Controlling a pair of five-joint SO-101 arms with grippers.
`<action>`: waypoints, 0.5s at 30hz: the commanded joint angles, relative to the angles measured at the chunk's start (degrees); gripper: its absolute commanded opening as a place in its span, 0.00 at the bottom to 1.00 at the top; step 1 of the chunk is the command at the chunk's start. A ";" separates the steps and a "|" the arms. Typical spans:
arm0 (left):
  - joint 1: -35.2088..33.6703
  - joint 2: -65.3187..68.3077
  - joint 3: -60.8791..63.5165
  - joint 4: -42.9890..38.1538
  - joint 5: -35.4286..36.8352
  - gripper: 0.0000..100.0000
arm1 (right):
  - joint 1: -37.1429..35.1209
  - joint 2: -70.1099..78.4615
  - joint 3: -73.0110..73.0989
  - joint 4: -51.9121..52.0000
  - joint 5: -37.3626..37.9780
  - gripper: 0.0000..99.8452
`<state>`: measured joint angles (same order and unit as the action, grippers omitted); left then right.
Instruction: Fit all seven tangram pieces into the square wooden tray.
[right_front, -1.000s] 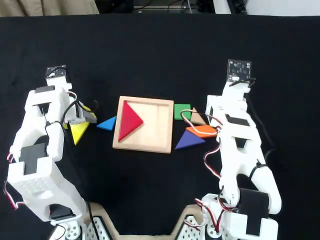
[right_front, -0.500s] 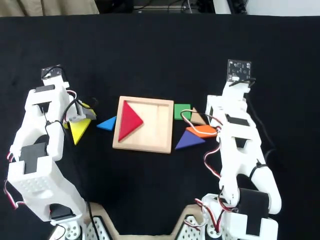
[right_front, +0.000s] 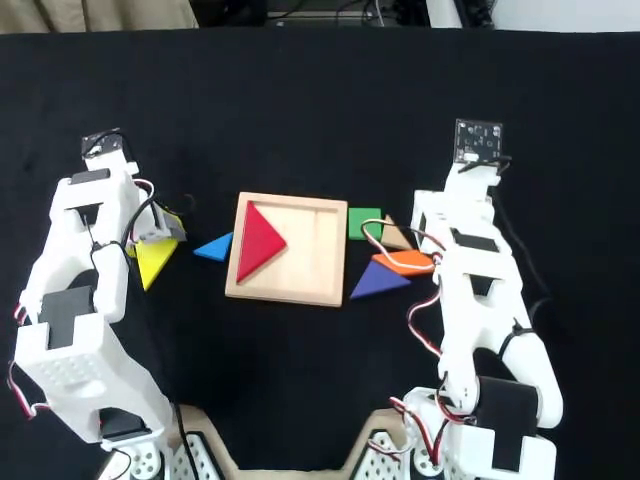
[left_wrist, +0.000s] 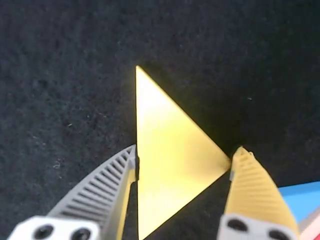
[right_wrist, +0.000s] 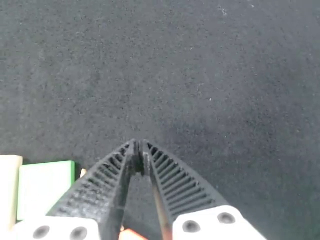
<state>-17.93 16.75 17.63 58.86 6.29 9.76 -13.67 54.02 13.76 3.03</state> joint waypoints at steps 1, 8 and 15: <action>0.84 -0.88 -4.18 5.01 -0.35 0.21 | -0.97 0.31 -0.92 -1.32 0.53 0.01; 3.56 -7.21 -5.85 10.64 0.09 0.21 | -0.97 0.31 -0.92 -1.32 0.53 0.01; 4.97 -19.08 -2.86 10.64 -0.26 0.21 | -0.97 0.31 -0.92 -1.32 0.53 0.01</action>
<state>-14.95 4.26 14.64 69.23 6.29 9.76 -13.67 54.02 13.76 3.03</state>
